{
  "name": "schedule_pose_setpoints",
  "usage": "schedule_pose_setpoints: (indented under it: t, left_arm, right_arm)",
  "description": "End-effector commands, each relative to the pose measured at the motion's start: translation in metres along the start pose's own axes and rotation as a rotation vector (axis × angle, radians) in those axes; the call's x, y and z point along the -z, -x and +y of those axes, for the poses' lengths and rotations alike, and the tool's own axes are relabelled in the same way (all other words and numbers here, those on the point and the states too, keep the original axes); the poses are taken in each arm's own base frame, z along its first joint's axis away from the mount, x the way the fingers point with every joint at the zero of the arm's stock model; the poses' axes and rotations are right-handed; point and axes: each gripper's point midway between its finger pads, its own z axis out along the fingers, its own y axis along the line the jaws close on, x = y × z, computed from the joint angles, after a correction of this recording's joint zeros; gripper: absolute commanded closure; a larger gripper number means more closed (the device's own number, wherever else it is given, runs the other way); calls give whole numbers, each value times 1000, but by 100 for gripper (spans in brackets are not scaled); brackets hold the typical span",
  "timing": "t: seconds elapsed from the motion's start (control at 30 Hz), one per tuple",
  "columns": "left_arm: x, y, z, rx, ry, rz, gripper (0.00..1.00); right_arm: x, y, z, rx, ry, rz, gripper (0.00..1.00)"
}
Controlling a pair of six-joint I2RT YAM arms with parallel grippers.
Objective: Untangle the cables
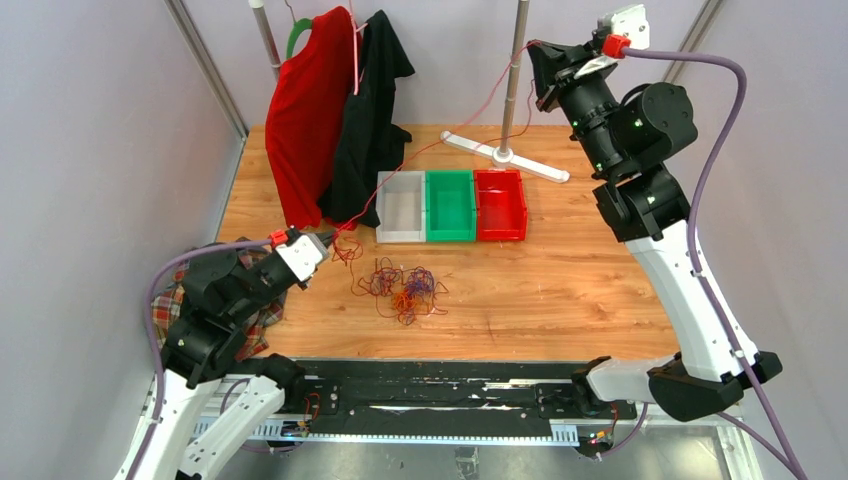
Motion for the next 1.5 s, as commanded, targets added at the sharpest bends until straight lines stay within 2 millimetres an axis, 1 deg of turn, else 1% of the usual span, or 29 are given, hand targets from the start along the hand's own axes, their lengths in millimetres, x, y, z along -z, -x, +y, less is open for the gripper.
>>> schedule_pose_setpoints:
  t: [0.0,0.03,0.1,0.13,0.2,0.23,0.3,0.43,0.5,0.57,0.67,0.73,0.8,0.9,0.97,1.13,1.2,1.27,1.33,1.4,1.47]
  left_arm:
    - [-1,27,-11,92,-92,-69,88]
    - [-2,28,-11,98,-99,-67,81]
    - [-3,28,-14,83,-127,-61,58]
    - [-4,28,-15,68,-137,-63,48]
    - [-6,30,-15,69,-145,-71,35]
    - [-7,32,-17,71,-159,-77,31]
    - [-10,40,-20,105,-191,-93,26]
    - [-31,73,-13,268,-216,-199,23]
    - [-44,92,-10,336,-255,-263,14]
    - [-61,109,-2,411,-278,-320,7]
    - [-85,128,7,437,-301,-379,1]
    - [-99,139,7,410,-328,-395,1]
    - [-112,147,2,418,-376,-403,2]
    - [-122,160,-5,418,-431,-423,2]
    - [-128,166,-2,428,-426,-440,2]
    - [-155,164,24,447,-288,-434,1]
    - [-164,162,26,454,-286,-424,2]
    - [-167,162,21,474,-322,-419,4]
    - [-169,158,17,476,-339,-409,8]
    - [-173,150,18,449,-315,-392,20]
    - [-177,136,27,414,-237,-359,38]
  right_arm:
    - [8,30,21,-145,121,-110,100]
    - [9,30,22,-163,126,-116,100]
    - [9,38,27,-202,158,-138,100]
    - [8,41,31,-220,181,-141,100]
    - [5,48,41,-265,233,-146,100]
    - [4,51,46,-283,261,-149,100]
    - [1,56,54,-325,303,-150,99]
    - [-4,62,68,-414,382,-156,99]
    - [-7,65,74,-467,415,-159,99]
    - [-9,70,80,-516,442,-169,99]
    - [-13,77,88,-579,480,-175,99]
    - [-14,82,95,-612,511,-184,99]
    - [-16,85,104,-638,538,-184,99]
    - [-17,84,117,-660,574,-180,99]
    - [-18,80,126,-667,593,-168,99]
    - [-13,72,149,-687,650,-154,99]
    - [-10,71,159,-698,677,-144,99]
    - [-9,68,168,-706,699,-135,99]
    - [-7,68,175,-710,723,-131,99]
    - [-5,69,179,-712,741,-129,99]
    - [-2,70,179,-713,747,-136,99]
